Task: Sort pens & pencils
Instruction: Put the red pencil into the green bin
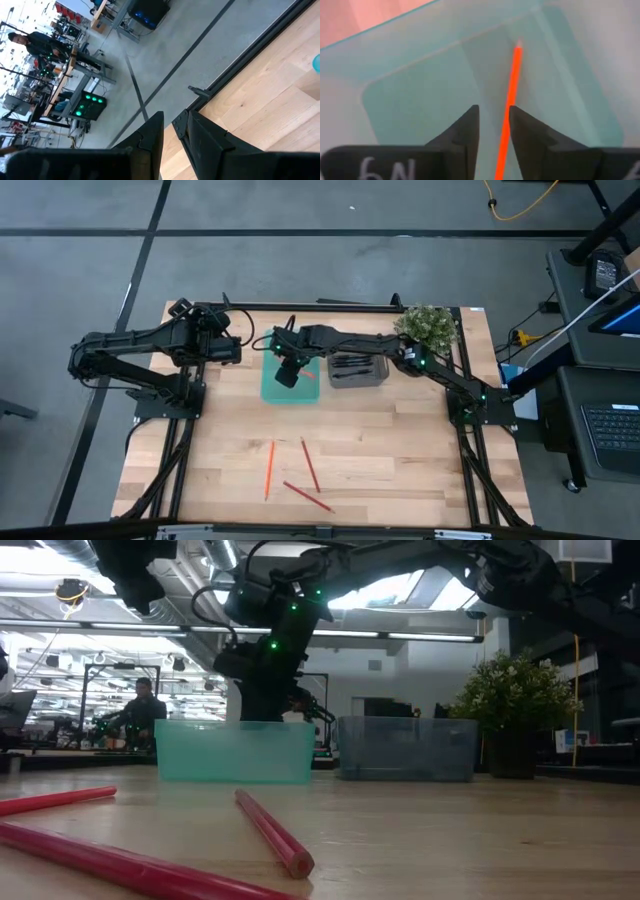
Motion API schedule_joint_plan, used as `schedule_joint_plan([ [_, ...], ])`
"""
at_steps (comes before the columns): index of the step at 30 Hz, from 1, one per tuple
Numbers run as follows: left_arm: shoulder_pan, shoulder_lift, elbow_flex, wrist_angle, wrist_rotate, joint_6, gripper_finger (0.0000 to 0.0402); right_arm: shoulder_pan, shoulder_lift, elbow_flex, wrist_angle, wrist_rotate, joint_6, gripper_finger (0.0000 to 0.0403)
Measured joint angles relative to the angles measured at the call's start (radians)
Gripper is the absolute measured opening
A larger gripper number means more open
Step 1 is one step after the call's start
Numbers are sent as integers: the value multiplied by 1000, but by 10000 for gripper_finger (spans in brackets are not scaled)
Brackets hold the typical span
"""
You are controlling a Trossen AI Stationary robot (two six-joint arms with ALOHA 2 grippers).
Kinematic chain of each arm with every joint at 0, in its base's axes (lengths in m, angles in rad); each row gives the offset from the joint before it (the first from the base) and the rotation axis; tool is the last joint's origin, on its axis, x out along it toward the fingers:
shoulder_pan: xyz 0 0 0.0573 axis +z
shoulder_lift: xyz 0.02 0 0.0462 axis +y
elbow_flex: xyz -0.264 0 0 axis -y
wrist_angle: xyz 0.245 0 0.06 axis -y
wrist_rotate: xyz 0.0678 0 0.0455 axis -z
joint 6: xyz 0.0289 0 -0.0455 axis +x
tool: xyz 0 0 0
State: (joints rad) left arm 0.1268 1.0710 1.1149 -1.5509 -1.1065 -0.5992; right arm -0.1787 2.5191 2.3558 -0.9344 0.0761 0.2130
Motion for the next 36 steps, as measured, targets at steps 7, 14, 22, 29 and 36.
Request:
schedule_joint_plan([
  [7, 0, 0, 0, 0, 1, 0, 85, 6, -16, 0, 9, -20, -15, 125],
  [14, -1, 0, 0, 0, 41, -1, 85, 106, -128, 2, -86, -153, -6, 126],
  [22, -59, 0, 0, 31, 221, 0, 85, 393, -164, -2, -461, 71, 129, 126],
  [29, -154, 21, 1, 85, 245, 1, 85, 586, -163, -113, -382, 257, 244, 126],
  [36, -180, 57, 1, 84, 245, 1, 85, 555, -164, -180, -146, 99, 405, 126],
])
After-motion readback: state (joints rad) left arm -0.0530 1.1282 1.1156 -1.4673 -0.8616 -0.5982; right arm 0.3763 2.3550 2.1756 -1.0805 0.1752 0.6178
